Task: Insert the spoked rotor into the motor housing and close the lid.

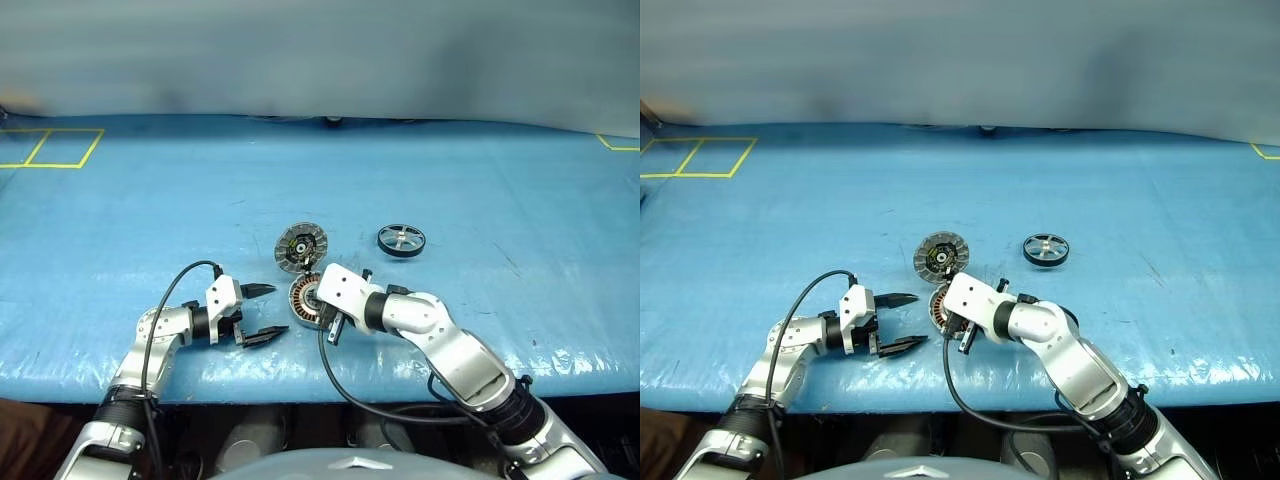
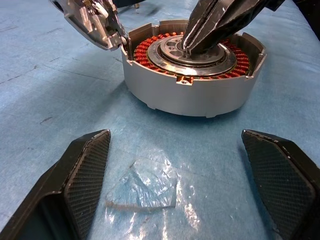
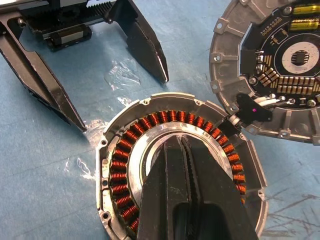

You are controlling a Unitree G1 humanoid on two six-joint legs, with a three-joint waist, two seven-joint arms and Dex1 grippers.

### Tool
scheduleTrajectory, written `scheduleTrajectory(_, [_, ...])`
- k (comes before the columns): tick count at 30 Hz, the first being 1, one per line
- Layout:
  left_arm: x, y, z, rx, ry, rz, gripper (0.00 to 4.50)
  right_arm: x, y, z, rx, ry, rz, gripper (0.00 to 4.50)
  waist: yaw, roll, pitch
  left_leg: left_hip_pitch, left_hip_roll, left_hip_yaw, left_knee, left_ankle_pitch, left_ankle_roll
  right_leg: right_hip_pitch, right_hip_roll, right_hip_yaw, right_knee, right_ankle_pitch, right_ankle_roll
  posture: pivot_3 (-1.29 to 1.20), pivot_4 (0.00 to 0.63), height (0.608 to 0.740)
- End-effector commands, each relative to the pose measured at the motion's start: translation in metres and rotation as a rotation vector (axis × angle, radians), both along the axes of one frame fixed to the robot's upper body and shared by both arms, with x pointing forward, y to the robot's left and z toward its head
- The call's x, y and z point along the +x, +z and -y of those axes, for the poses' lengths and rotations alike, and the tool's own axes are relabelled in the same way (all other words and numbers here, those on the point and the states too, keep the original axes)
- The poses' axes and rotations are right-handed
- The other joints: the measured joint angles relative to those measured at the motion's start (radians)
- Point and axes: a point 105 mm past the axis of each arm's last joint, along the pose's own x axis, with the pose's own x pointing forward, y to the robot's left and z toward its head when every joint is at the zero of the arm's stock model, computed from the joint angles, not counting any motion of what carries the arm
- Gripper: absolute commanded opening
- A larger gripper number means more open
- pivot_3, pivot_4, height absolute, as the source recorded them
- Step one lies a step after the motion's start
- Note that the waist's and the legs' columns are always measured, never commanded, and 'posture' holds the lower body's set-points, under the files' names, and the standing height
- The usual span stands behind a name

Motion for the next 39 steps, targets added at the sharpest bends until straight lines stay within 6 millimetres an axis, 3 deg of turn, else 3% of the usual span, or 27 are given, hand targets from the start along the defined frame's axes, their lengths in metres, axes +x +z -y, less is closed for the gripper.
scheduleTrajectory(1, [-0.001, 0.002, 0.002, 0.01, -0.023, 0.018, 4.48, 0.0, 0.013, 0.002, 0.013, -0.01, 0.054, 0.02, 0.0, 0.0, 0.0, 0.0, 0.0, 0.0, 0.0, 0.0, 0.0, 0.0, 0.0, 0.0, 0.0, 0.0, 0.0, 0.0, 0.15, 0.74])
scheduleTrajectory(11, [-0.001, 0.002, 0.004, 0.007, -0.027, 0.017, 4.48, 0.005, 0.012, 0.01, -0.008, -0.043, 0.062, 0.02, 0.0, 0.0, 0.0, 0.0, 0.0, 0.0, 0.0, 0.0, 0.0, 0.0, 0.0, 0.0, 0.0, 0.0, 0.0, 0.0, 0.15, 0.74])
scheduleTrajectory(17, [-0.002, 0.001, 0.003, 0.01, -0.024, 0.011, 4.48, 0.001, 0.027, 0.003, 0.08, -0.026, 0.059, 0.02, 0.0, 0.0, 0.0, 0.0, 0.0, 0.0, 0.0, 0.0, 0.0, 0.0, 0.0, 0.0, 0.0, 0.0, 0.0, 0.0, 0.15, 0.74])
scheduleTrajectory(25, [-0.002, 0.001, 0.004, 0.007, -0.024, 0.012, 4.48, -0.005, 0.012, -0.01, 0.106, 0.002, -0.032, 0.02, 0.0, 0.0, 0.0, 0.0, 0.0, 0.0, 0.0, 0.0, 0.0, 0.0, 0.0, 0.0, 0.0, 0.0, 0.0, 0.0, 0.15, 0.74])
scheduleTrajectory(31, [-0.004, 0.001, 0.002, 0.009, -0.016, 0.014, 4.48, -0.001, -0.005, -0.006, 0.068, -0.023, -0.068, 0.02, 0.0, 0.0, 0.0, 0.0, 0.0, 0.0, 0.0, 0.0, 0.0, 0.0, 0.0, 0.0, 0.0, 0.0, 0.0, 0.0, 0.15, 0.74])
scheduleTrajectory(39, [-0.005, 0.001, -0.001, 0.013, -0.008, 0.012, 4.48, 0.001, -0.005, 0.0, 0.034, -0.033, -0.042, 0.02, 0.0, 0.0, 0.0, 0.001, 0.0, 0.0, 0.0, 0.0, 0.0, 0.001, 0.0, 0.0, 0.0, 0.0, 0.0, 0.0, 0.15, 0.74])
